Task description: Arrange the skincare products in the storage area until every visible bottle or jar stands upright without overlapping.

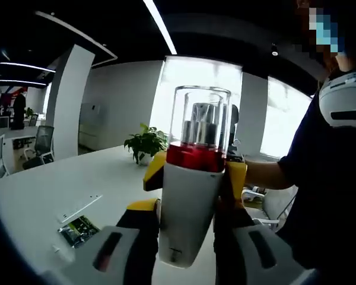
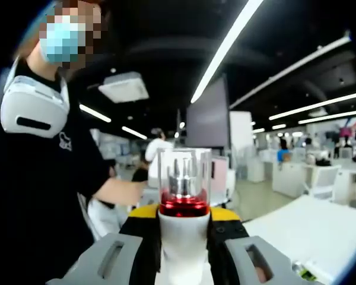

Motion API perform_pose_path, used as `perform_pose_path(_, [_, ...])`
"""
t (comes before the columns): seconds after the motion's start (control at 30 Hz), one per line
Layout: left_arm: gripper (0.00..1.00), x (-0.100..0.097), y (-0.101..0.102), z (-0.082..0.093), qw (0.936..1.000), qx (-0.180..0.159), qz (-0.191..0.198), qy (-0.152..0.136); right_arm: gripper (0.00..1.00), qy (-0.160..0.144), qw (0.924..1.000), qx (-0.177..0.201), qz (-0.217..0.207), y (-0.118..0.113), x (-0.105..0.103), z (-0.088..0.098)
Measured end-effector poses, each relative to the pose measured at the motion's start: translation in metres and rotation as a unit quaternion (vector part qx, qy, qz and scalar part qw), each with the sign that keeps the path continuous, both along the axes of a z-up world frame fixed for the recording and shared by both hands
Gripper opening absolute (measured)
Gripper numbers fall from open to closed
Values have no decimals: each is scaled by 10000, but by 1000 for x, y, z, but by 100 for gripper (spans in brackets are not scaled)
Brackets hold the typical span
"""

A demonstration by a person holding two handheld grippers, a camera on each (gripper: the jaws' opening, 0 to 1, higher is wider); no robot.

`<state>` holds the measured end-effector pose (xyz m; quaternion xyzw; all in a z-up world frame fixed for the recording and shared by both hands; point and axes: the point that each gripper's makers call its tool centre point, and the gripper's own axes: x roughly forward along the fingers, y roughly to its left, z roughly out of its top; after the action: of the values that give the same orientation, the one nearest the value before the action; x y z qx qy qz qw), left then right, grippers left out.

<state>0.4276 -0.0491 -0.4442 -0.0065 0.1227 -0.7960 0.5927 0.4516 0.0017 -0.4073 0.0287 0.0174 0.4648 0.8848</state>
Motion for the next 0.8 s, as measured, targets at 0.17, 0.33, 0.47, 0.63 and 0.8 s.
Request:
perform_pose_path(0.17, [38, -5, -1, -2, 9993, -2, -65, -365, 23, 51, 9999, -79, 52, 1, -4, -4])
perform_pose_path(0.33, [37, -2, -5, -5, 9990, 18, 23, -453, 24, 66, 9997, -228, -42, -6, -2, -9])
perform_pose_path(0.47, [37, 1, -6, -12, 9984, 94, 77, -547, 24, 82, 9992, -376, -143, -7, 1, -16])
perform_pose_path(0.63, [37, -1, -8, -14, 9990, 39, 108, -425, 26, -12, 9987, -445, -229, -7, 1, -19])
perform_pose_path(0.8, [37, -3, -10, -21, 9986, 103, 146, -488, 25, -68, 9982, -567, -169, -8, -2, -25])
